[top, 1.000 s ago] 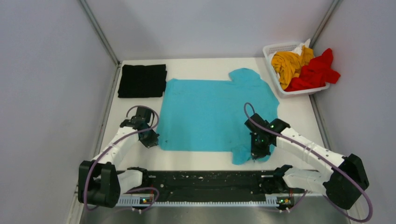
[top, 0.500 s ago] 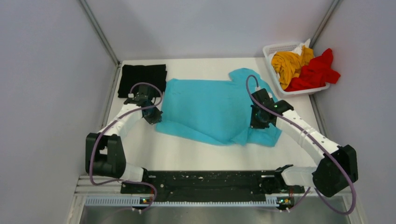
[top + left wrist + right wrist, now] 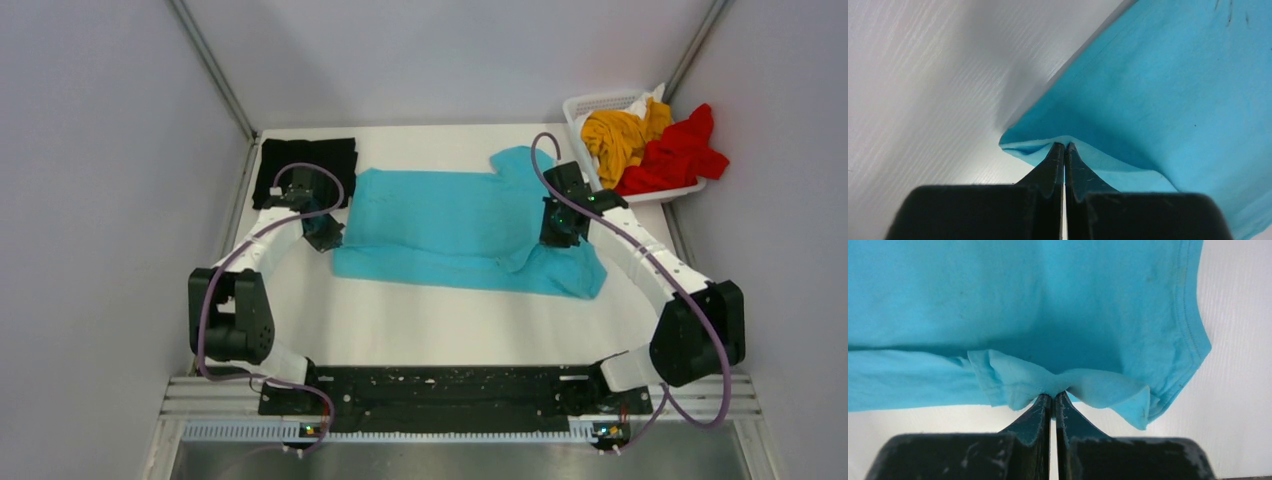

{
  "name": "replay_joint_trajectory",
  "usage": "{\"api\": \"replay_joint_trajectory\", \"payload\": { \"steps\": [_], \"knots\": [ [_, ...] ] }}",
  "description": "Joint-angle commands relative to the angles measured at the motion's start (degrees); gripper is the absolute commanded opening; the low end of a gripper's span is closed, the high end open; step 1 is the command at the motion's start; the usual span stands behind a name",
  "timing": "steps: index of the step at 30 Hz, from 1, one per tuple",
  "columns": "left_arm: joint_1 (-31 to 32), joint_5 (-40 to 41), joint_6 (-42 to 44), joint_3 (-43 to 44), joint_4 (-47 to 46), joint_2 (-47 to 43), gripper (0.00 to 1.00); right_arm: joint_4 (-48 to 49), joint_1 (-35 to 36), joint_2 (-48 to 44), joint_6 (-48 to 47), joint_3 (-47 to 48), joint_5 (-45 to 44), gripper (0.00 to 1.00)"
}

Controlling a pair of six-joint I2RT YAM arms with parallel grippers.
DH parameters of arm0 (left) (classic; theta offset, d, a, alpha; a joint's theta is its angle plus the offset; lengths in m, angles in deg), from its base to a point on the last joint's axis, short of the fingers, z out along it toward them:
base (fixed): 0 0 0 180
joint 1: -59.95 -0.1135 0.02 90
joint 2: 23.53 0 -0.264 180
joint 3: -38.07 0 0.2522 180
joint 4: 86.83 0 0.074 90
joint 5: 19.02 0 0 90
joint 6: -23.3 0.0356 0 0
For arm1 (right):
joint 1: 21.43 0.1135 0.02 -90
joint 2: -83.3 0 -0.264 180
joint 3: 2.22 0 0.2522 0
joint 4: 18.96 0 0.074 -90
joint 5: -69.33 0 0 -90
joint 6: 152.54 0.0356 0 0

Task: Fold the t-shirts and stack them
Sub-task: Fold the flattened tshirt in 1/3 of the way

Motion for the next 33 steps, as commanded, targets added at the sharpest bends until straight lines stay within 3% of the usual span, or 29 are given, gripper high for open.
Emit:
{"api": "replay_joint_trajectory", "payload": {
  "steps": [1,11,18,21,23,24,25,26,29,31,33],
  "knots": [
    [-0.71,1.14,1.02,3.10,-2.49,0.46,0.00,1.40,-1.64,1.38,-2.30,4.41,-0.01,0.00],
    [-0.71,-3.01,3.50,7.74,-5.55,6.07,0.00,0.88,-4.00,5.38,-4.06,7.66,-0.13,0.00],
    [-0.71,-0.90,4.97,12.33,-4.26,12.27,0.01,4.42,-5.32,11.35,-3.77,9.11,-0.31,0.00],
    [-0.71,0.15,5.53,14.46,-3.01,14.74,0.36,7.20,-6.48,16.90,-2.26,10.50,-0.22,0.00],
    [-0.71,0.17,5.87,15.95,-2.27,15.71,0.54,8.66,-7.20,21.20,-0.24,12.64,-0.44,0.12],
    [-0.71,0.20,6.06,16.88,-1.74,15.94,0.68,8.98,-7.34,22.85,0.41,14.04,-0.60,0.24],
    [-0.71,0.58,6.25,17.83,-0.97,15.99,0.93,9.23,-7.40,24.02,0.78,15.17,-0.76,0.40],
    [-0.71,1.05,6.55,18.54,-0.16,15.75,0.98,9.61,-7.35,24.46,1.11,16.10,-0.85,0.49],
    [-0.71,1.42,7.20,19.20,0.13,14.06,0.99,12.05,-7.35,21.60,0.83,15.47,0.43,0.67],
    [-0.71,0.12,7.51,18.37,-0.46,12.71,0.99,13.85,-7.38,18.24,-0.04,12.09,1.49,0.87],
    [-0.71,-1.98,7.87,16.77,-1.63,11.73,0.99,14.99,-7.36,15.16,-0.86,8.28,3.67,0.98]
  ]
}}
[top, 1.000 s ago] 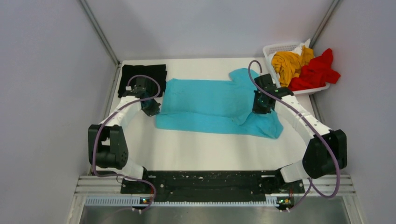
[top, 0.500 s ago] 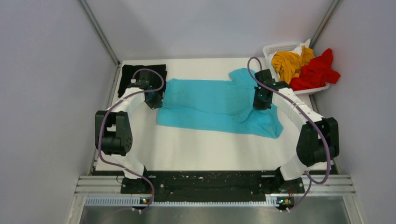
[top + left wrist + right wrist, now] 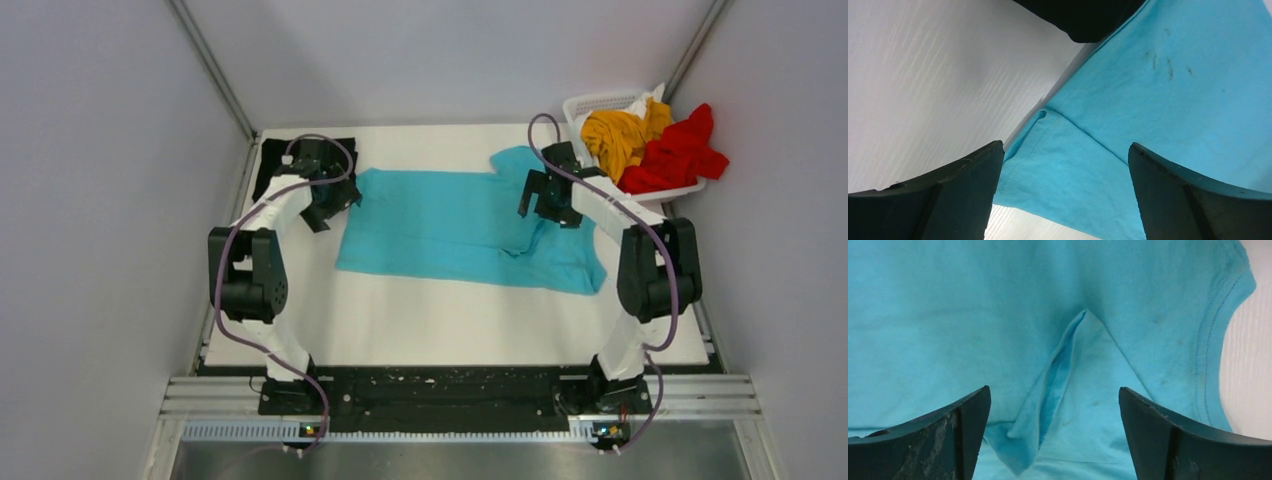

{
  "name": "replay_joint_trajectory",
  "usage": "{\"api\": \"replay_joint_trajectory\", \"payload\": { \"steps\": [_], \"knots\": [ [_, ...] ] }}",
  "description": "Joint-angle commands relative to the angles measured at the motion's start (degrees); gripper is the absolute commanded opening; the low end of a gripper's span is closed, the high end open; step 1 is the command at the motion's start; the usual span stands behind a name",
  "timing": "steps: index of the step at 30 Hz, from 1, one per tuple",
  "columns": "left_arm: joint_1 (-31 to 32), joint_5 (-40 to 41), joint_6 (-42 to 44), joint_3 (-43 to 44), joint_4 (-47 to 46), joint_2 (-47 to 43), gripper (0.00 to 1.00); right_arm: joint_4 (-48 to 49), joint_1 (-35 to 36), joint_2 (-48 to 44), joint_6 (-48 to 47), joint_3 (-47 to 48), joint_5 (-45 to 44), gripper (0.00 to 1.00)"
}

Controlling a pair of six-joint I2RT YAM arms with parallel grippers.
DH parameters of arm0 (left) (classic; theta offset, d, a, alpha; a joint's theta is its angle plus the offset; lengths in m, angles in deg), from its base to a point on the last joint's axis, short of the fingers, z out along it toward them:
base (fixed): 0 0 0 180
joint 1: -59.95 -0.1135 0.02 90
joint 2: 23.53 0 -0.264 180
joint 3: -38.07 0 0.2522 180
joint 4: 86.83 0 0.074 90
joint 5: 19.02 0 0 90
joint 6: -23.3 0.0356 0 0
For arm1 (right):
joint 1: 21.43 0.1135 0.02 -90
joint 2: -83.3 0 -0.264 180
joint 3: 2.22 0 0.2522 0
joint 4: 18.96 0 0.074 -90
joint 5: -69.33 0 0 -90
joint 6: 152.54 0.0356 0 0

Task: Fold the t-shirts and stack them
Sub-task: Fold the flattened tshirt in 1/3 of the way

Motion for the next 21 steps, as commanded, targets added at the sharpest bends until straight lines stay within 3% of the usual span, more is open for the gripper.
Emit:
{"api": "replay_joint_trajectory", "payload": {
  "steps": [1,6,10,15,21],
  "knots": [
    [-0.28,-3.11,1.59,-1.18,-1.26,-4.38,0.99,5.02,-0.28,-9.53,-0.81,-5.82,4.29,0.99],
    [0.12,-6.91,2.11,-3.96,-1.83,-5.02,0.99,11.12,-0.01,-16.86,1.77,-18.17,18.59,0.99],
    [0.34,-7.54,1.86,-6.52,-2.87,-6.56,0.99,18.17,1.38,-18.42,3.81,-23.83,22.31,0.99],
    [0.34,-7.23,1.97,-7.93,-3.01,-7.75,0.99,24.07,2.68,-11.49,3.52,-20.66,23.55,0.99],
    [0.34,-6.32,2.81,-8.08,-1.65,-9.10,0.99,26.66,3.62,-2.66,2.83,-9.97,20.39,0.99]
  ]
}}
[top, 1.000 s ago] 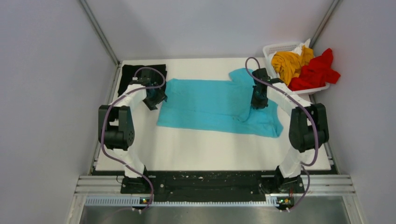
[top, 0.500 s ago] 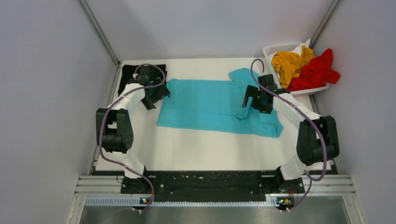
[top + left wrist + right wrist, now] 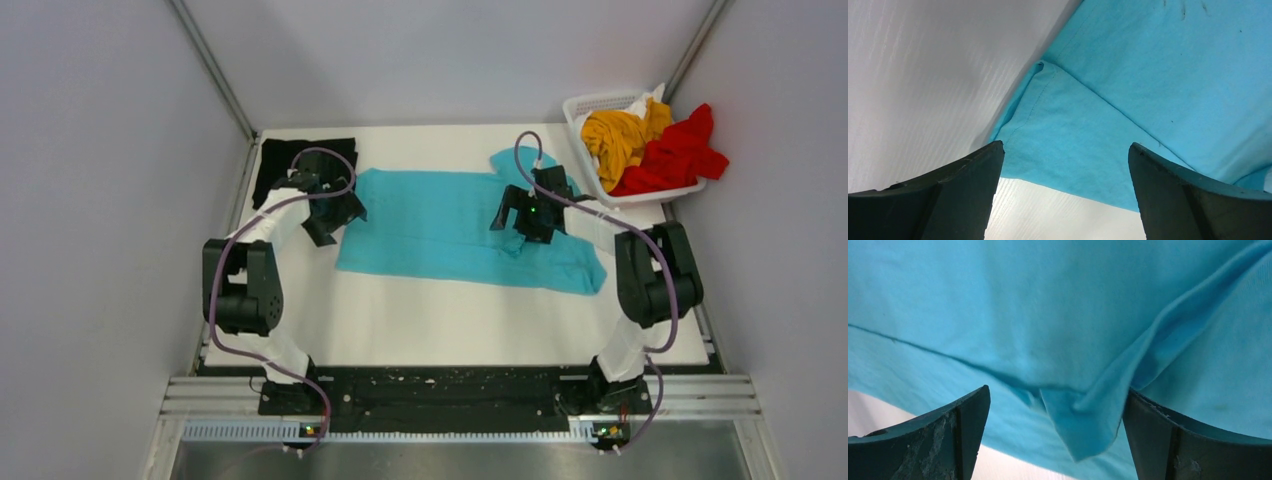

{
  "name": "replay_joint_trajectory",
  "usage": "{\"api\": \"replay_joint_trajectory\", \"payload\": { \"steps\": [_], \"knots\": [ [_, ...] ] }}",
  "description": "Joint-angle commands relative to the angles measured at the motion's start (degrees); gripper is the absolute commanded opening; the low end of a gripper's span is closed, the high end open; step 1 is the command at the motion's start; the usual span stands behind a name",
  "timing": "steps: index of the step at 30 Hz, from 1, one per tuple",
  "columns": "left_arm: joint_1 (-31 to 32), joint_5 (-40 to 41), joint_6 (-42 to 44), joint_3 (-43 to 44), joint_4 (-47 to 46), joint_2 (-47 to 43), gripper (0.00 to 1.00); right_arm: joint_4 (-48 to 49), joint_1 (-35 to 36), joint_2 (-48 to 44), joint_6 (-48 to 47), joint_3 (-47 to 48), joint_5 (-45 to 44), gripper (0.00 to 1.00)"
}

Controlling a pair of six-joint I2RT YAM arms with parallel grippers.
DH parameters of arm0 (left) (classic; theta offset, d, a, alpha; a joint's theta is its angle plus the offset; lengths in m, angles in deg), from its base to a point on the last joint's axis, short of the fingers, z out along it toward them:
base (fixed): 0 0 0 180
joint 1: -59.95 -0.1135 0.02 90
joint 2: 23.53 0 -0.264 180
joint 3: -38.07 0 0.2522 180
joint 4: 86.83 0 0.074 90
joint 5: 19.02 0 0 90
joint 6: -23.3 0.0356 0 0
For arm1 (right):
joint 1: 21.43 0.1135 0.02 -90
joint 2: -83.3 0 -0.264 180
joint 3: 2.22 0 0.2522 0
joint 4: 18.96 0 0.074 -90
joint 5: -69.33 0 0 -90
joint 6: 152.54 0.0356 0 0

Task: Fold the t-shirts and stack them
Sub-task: Fold the flattened tshirt in 1/3 of the way

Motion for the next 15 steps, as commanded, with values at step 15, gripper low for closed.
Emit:
{"api": "replay_joint_trajectory", "payload": {
  "steps": [15],
  "knots": [
    [2.11,-6.01,2.45,0.17,-4.90,-3.83,0.99,-0.97,0.76,-4.74,-3.12,6.73,-10.73,0.99]
  ]
}}
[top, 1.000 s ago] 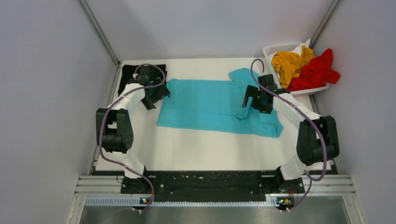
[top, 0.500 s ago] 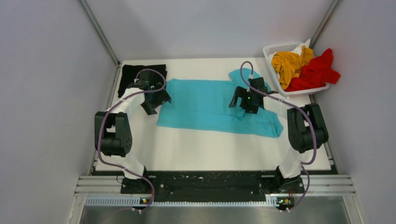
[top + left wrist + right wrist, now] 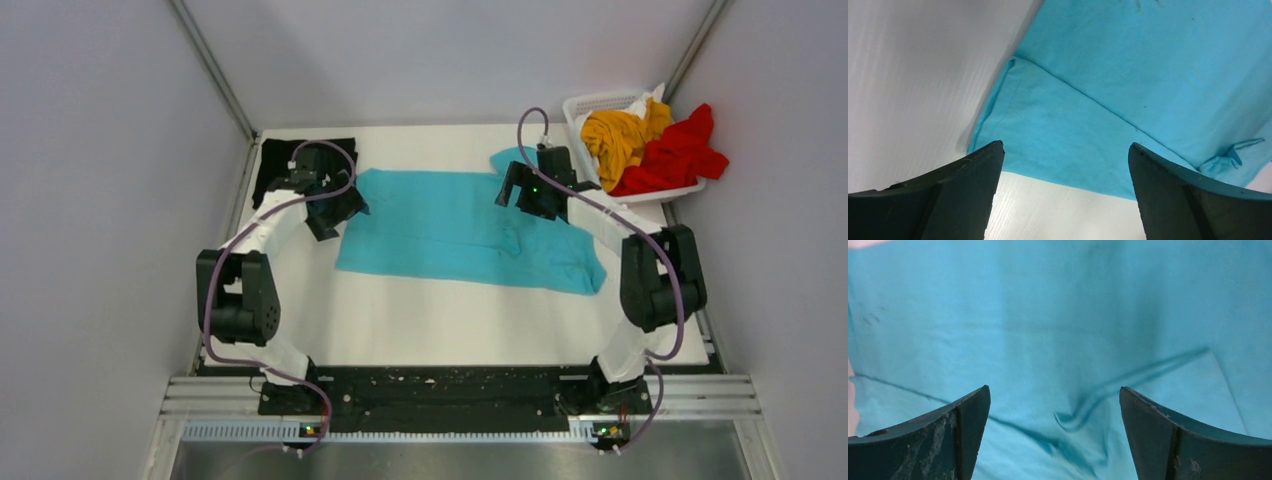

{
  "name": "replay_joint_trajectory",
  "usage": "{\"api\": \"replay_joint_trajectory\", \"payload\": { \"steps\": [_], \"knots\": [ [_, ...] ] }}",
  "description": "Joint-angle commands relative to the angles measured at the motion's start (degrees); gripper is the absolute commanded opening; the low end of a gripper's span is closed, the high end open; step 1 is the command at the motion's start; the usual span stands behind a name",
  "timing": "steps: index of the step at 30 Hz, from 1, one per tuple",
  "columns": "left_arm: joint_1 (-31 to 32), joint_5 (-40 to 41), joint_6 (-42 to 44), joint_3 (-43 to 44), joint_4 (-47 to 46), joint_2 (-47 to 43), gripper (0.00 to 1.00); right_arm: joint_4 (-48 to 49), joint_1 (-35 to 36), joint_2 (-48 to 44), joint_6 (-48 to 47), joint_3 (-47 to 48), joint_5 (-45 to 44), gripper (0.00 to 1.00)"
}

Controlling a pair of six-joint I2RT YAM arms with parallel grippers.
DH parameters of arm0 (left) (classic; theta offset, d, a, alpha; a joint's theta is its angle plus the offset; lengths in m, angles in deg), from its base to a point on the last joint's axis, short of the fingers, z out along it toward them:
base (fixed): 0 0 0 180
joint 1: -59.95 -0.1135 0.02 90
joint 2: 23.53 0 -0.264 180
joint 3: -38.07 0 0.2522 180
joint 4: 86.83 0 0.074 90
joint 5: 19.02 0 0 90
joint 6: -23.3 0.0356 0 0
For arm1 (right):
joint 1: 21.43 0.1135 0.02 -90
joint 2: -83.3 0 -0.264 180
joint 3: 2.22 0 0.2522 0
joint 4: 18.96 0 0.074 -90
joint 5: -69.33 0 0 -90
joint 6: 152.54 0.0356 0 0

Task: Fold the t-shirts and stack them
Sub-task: Fold the flattened tshirt in 1/3 of the way

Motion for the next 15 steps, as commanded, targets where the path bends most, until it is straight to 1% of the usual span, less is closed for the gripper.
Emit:
{"api": "replay_joint_trajectory", "payload": {
  "steps": [1,4,8,10,12,15],
  "knots": [
    [2.25,-5.57,1.07,0.65,-5.09,1.03,0.99,-3.16,0.36,-10.06,-1.41,-7.28,-4.17,0.99],
    [3.40,-8.45,1.65,1.80,-8.14,5.22,0.99,-1.72,-1.04,-11.50,-1.58,-13.12,-2.98,0.99],
    [3.40,-11.77,1.57,4.15,-8.60,11.88,0.99,1.28,-1.68,-9.08,-0.46,-15.11,7.33,0.99],
    [3.31,-11.34,1.23,2.79,-9.60,12.58,0.99,1.71,-1.61,-8.63,0.78,-16.16,6.38,0.99],
    [3.42,-10.58,0.77,0.69,-10.55,12.68,0.99,1.51,-1.65,-8.84,1.62,-17.71,2.54,0.99],
    [3.42,-11.06,0.19,-2.60,-11.76,12.92,0.99,0.78,-1.69,-9.24,1.93,-20.00,1.88,0.99]
  ]
}}
